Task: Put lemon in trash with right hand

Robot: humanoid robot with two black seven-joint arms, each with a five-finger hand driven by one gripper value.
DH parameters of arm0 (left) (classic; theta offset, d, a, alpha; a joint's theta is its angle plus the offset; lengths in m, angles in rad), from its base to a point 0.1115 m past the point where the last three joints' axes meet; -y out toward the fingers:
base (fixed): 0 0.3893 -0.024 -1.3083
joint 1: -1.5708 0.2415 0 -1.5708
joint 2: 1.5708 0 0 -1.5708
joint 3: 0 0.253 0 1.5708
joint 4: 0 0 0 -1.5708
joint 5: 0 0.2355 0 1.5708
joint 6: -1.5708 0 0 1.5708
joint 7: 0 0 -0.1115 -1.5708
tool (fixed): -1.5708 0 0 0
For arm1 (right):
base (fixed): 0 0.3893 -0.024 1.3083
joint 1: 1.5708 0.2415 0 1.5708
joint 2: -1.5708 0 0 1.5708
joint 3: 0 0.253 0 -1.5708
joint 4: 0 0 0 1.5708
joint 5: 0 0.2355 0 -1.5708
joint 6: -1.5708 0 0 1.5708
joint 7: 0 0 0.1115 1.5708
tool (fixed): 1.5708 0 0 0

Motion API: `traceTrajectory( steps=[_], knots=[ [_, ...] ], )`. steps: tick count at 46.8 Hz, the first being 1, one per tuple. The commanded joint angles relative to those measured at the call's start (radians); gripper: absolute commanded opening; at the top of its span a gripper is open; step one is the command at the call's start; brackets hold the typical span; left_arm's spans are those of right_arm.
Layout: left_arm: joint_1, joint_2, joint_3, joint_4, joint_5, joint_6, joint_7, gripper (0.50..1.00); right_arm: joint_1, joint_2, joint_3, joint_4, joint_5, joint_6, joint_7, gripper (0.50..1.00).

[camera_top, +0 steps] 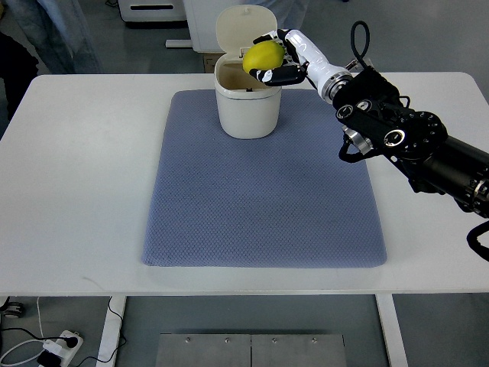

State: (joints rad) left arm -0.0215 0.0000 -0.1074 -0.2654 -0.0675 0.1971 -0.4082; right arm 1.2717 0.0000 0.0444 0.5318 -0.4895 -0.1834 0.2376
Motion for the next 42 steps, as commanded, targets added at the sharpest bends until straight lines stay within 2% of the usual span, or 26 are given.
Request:
traceTrajectory(
  steps=[1, 6, 24, 42],
  knots=[
    [0.0, 0.0, 0.0, 0.0, 0.0, 0.001, 0.0, 1.0, 0.0, 0.0, 0.0, 0.007, 0.005, -0.001, 0.0, 0.937],
    [0.0, 0.0, 0.0, 0.0, 0.0, 0.001, 0.0, 1.0, 0.0, 0.0, 0.0, 0.008, 0.017, -0.001, 0.0, 0.974],
    [0.0, 0.0, 0.0, 0.0, 0.0, 0.001, 0.0, 1.0, -0.006, 0.0, 0.026, 0.013, 0.023, 0.002, 0.0, 0.995],
    [0.0, 0.0, 0.0, 0.0, 0.0, 0.001, 0.0, 1.0, -0.064, 0.0, 0.078, 0.143, 0.028, 0.012, 0.0, 0.998]
  ],
)
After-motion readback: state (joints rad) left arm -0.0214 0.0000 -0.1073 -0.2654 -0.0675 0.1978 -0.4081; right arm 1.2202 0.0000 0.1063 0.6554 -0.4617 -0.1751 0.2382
